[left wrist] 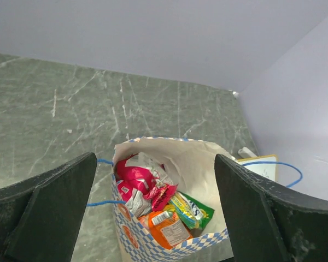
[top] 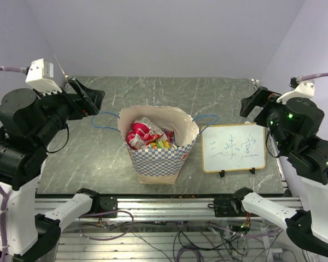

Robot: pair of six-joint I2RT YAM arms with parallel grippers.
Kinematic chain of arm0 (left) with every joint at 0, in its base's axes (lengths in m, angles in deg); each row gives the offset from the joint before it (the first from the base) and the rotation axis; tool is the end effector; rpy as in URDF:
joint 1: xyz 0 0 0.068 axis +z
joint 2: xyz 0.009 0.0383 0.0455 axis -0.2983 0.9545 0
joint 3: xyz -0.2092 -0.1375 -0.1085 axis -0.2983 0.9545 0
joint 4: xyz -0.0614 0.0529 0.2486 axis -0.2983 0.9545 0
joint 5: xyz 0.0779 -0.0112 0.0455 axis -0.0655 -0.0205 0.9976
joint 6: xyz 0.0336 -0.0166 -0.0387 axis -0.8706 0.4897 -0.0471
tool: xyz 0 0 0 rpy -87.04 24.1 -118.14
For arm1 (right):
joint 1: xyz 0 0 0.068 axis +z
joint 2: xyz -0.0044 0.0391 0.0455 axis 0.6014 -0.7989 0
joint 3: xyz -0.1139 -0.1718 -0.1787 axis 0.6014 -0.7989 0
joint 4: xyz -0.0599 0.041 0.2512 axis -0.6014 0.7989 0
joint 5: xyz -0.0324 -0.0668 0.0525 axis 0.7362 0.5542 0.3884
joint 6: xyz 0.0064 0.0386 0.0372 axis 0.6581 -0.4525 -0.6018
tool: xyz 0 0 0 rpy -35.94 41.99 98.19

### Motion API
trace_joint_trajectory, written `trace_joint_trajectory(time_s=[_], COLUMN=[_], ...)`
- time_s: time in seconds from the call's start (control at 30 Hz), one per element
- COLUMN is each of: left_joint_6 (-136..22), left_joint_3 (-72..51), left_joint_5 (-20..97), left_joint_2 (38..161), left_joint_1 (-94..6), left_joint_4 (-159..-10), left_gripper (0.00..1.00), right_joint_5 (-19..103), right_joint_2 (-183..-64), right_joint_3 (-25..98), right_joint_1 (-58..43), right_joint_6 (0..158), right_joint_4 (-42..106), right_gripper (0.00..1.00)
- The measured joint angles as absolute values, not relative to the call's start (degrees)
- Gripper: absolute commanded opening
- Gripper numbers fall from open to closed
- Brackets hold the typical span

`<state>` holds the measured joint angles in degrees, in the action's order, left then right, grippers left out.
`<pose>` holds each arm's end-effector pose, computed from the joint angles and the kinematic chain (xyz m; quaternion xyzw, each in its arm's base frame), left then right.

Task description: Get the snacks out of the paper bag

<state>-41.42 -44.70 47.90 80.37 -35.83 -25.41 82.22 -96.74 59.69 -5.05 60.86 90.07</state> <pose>0.0873 -0.0285 0.5476 -0.0647 0.7422 -0.2520 0.6177 0.0942 0.0358 0.5162 0.1292 0.7659 0.0841 0.6242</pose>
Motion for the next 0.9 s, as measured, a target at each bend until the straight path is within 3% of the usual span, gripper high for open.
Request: trace_joint_trajectory(time_s=[0.5, 0.9], left_joint_6=[-41.66, -37.31], left_joint_3=[-34.89, -30.23], left_joint_5=[56.01, 58.04], left_joint_2=[82.53, 84.35], left_joint_1=[-35.83, -35.81], left_joint_4=[-27.74, -25.51], left_gripper=[0.99, 0.95], right_joint_5=[77.56, 58.02], right_joint_2=[-98.16, -99.60], right_joint_3=[47.38, 38.83], right_joint_1=[-15.76, -19.32], right_joint_6=[60.80, 55.73], right_joint_4=[86.15, 77.74], right_gripper=[1.00, 1.00])
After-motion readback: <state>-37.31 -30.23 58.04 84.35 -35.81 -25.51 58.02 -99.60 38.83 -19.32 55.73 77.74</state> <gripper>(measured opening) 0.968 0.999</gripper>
